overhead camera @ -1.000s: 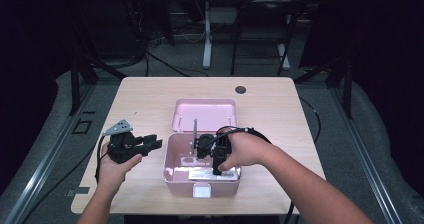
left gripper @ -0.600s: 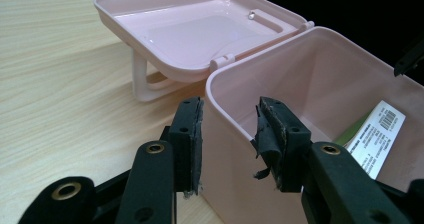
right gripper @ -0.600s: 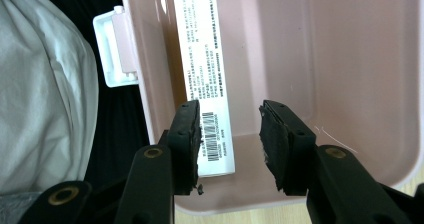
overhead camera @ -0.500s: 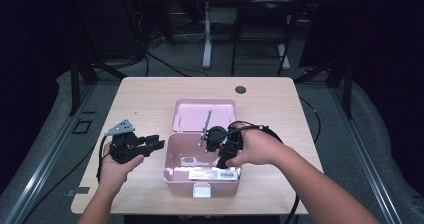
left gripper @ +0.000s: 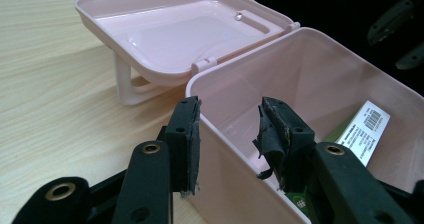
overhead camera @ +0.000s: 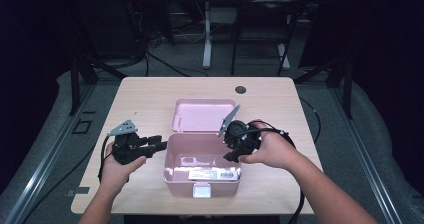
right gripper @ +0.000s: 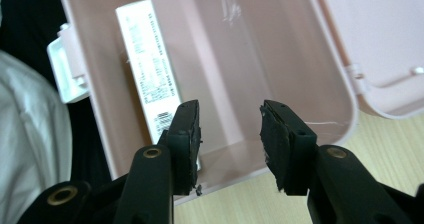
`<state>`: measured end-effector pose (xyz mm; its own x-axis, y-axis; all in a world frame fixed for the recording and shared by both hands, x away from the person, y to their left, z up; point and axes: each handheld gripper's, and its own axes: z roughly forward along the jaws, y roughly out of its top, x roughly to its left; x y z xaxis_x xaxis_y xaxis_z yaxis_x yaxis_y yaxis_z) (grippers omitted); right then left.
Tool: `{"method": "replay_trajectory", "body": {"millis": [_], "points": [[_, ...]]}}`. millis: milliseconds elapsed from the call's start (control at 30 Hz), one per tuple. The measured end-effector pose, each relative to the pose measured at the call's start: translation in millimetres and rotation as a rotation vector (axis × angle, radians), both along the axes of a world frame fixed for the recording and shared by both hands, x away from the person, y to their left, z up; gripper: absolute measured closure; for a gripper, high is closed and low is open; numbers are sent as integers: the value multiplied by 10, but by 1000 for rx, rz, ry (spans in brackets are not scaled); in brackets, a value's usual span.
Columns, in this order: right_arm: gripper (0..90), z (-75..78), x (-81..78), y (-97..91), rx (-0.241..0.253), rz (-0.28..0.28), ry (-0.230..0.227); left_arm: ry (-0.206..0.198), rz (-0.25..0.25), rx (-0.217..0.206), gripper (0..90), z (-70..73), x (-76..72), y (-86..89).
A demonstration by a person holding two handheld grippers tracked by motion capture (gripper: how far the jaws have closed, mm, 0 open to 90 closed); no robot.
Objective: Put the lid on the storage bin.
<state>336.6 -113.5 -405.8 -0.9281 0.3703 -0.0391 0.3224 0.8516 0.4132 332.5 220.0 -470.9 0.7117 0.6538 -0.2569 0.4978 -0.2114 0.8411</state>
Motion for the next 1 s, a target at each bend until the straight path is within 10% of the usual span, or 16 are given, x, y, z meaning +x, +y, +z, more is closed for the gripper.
{"method": "replay_trajectory", "body": {"millis": [567,1000], "points": [[555,-62,330,-304,145,-197,-104,-13,-29,26,581,35,-37,-71],[560,-180,570,-341,204,-310,-80,-17,-27,44,550,33,-44,-111]]}}
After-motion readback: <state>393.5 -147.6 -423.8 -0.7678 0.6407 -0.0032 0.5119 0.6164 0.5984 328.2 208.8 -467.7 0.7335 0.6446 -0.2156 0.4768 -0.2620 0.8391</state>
